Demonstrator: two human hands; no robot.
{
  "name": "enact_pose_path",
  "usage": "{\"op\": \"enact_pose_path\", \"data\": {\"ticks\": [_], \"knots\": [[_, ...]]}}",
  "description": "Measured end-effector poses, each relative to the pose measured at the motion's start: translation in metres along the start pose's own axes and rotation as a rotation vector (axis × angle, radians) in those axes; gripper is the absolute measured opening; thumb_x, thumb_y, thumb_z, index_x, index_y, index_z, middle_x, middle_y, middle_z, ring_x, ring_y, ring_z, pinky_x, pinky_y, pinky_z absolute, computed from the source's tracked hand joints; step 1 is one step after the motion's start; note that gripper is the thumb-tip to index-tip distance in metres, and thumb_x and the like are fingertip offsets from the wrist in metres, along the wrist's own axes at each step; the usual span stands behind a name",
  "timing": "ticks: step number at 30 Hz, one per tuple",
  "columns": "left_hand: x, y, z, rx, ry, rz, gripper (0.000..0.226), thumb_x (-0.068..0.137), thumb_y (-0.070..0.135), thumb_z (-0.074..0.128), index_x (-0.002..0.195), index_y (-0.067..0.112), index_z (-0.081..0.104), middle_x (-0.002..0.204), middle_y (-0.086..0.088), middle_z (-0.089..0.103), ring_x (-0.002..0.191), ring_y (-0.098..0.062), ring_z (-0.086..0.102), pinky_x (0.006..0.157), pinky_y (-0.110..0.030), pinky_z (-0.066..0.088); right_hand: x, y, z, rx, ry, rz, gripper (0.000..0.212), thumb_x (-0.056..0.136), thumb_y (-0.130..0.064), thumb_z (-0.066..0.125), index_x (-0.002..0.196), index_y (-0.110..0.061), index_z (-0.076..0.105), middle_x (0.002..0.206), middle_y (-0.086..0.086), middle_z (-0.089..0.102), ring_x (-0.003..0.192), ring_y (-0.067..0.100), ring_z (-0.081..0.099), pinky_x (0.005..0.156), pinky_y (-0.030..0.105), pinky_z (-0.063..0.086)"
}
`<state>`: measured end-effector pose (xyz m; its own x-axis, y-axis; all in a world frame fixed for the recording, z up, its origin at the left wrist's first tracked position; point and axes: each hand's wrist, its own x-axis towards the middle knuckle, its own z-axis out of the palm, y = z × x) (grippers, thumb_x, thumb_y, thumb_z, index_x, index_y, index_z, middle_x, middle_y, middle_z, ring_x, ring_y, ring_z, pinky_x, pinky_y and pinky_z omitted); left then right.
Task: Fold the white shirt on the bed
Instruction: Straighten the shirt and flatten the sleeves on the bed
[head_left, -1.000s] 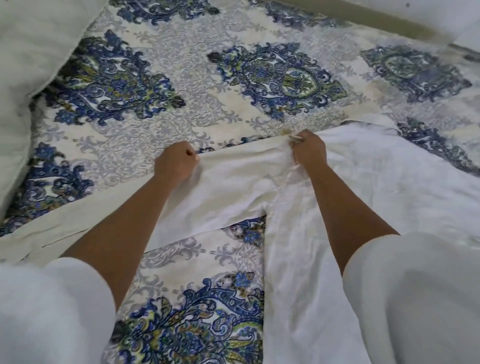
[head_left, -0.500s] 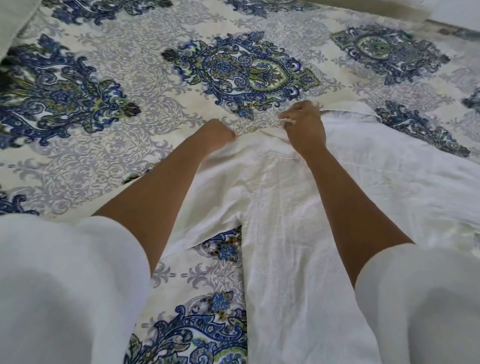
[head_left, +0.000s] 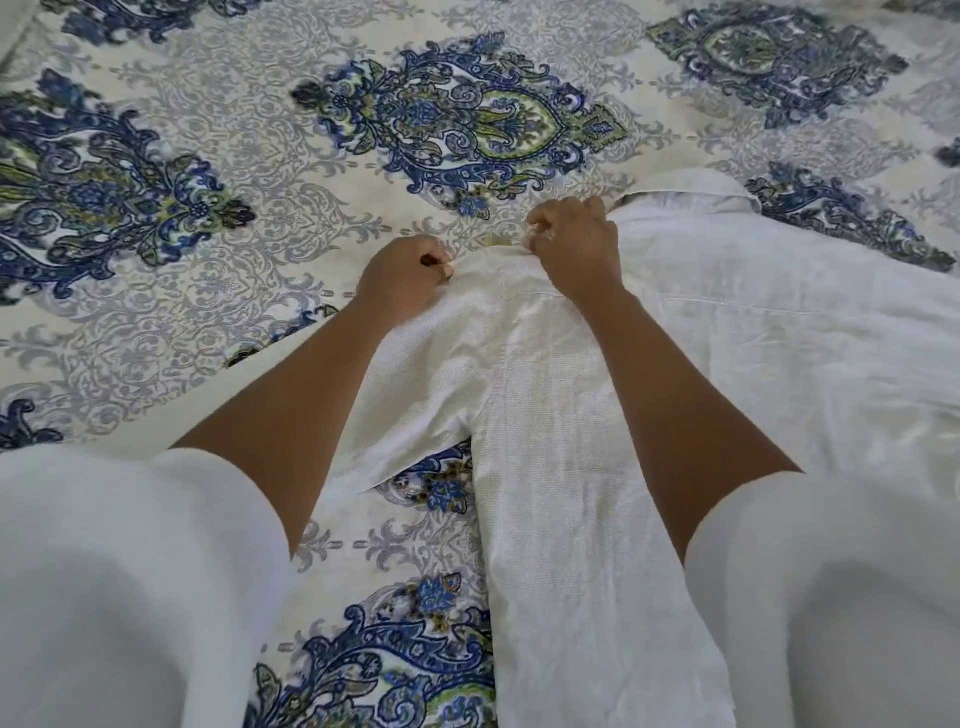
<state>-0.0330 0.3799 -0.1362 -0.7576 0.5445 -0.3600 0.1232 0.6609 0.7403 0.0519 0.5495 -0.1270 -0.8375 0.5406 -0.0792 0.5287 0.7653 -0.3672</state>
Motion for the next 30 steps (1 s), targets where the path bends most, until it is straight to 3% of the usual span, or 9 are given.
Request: {"op": "enact_pose_path", "data": {"ticks": [3,6,10,14,17,20,22,25,30], "knots": [[0.002,0.001,-0.005,-0.088,-0.002,-0.025,0.015,0.088,0.009,0.059,0.100,0.002,0.063,0.116,-0.015,0.061,0.103,-0.026,0.055,0.090,-0.030,0.040,-0.002,0.003,-0.008,0.002,-0.106,0.011,0.027,0.085,-0.014,0.052,0.106,-0.023,0.068,0.112,-0.001,0.060,0.122,0.023,0.034,0.096,0.037,0.023],[0.000,0.001,-0.002,-0.071,0.010,-0.006,0.012,0.090,0.009,0.054,0.099,0.006,0.062,0.109,-0.011,0.061,0.097,-0.021,0.053,0.085,-0.026,0.039,-0.005,-0.003,-0.007,-0.118,-0.060,-0.012,0.027,0.089,-0.013,0.047,0.108,-0.019,0.066,0.117,0.002,0.058,0.124,0.022,0.034,0.103,0.040,0.019],[-0.033,0.011,0.022,0.420,0.310,0.218,0.035,0.092,0.018,0.045,0.126,0.011,0.048,0.132,-0.010,0.046,0.126,-0.028,0.040,0.103,-0.042,0.032,-0.025,-0.012,-0.001,0.026,0.250,0.183,0.038,0.095,-0.025,0.044,0.132,-0.020,0.045,0.138,0.004,0.042,0.133,0.023,0.029,0.109,0.040,0.021],[-0.087,0.001,0.061,0.638,0.081,0.383,0.059,0.098,0.026,0.031,0.148,0.003,0.009,0.157,-0.015,0.009,0.145,-0.028,0.007,0.119,-0.044,0.009,-0.086,-0.023,0.033,0.167,0.131,0.078,0.050,0.097,-0.022,0.037,0.145,-0.011,0.030,0.152,0.010,0.029,0.141,0.025,0.024,0.116,0.039,0.019],[-0.106,-0.048,0.037,0.845,0.068,0.237,0.063,0.097,0.040,0.013,0.148,0.005,0.001,0.157,-0.011,0.002,0.146,-0.025,0.003,0.118,-0.045,0.005,-0.127,0.014,0.051,-0.149,0.123,-0.022,0.053,0.096,-0.035,0.025,0.144,-0.014,0.034,0.152,0.006,0.032,0.141,0.024,0.029,0.114,0.045,0.021],[-0.137,-0.079,0.001,0.846,0.170,0.162,0.066,0.094,0.044,0.009,0.147,0.004,0.006,0.156,-0.013,0.008,0.145,-0.027,0.008,0.117,-0.047,0.005,-0.136,0.032,0.041,-0.167,0.059,0.224,0.057,0.098,-0.040,0.022,0.147,-0.012,0.023,0.157,0.008,0.017,0.146,0.023,0.012,0.117,0.044,0.008],[-0.163,-0.081,0.003,0.878,0.141,0.281,0.063,0.095,0.039,0.019,0.147,0.003,0.014,0.154,-0.017,0.019,0.142,-0.032,0.020,0.115,-0.049,0.010,-0.151,0.007,0.037,-0.067,0.081,0.101,0.060,0.094,-0.042,0.021,0.143,-0.009,0.033,0.152,0.016,0.027,0.141,0.031,0.024,0.114,0.045,0.017],[-0.190,-0.088,0.019,0.930,0.101,0.405,0.059,0.094,0.036,0.029,0.143,0.004,0.031,0.150,-0.012,0.033,0.138,-0.028,0.032,0.115,-0.046,0.016,-0.184,-0.032,0.043,0.074,0.073,-0.177,0.049,0.089,-0.040,0.040,0.119,-0.006,0.056,0.123,0.016,0.055,0.112,0.030,0.050,0.092,0.042,0.044],[-0.196,-0.096,0.012,1.002,0.163,0.392,0.052,0.088,0.024,0.036,0.134,0.001,0.046,0.139,-0.014,0.048,0.128,-0.028,0.048,0.111,-0.041,0.020,-0.215,-0.045,0.049,-0.055,0.124,-0.217,0.034,0.073,-0.027,0.052,0.098,-0.006,0.060,0.094,0.012,0.060,0.083,0.031,0.059,0.067,0.034,0.048]]}}
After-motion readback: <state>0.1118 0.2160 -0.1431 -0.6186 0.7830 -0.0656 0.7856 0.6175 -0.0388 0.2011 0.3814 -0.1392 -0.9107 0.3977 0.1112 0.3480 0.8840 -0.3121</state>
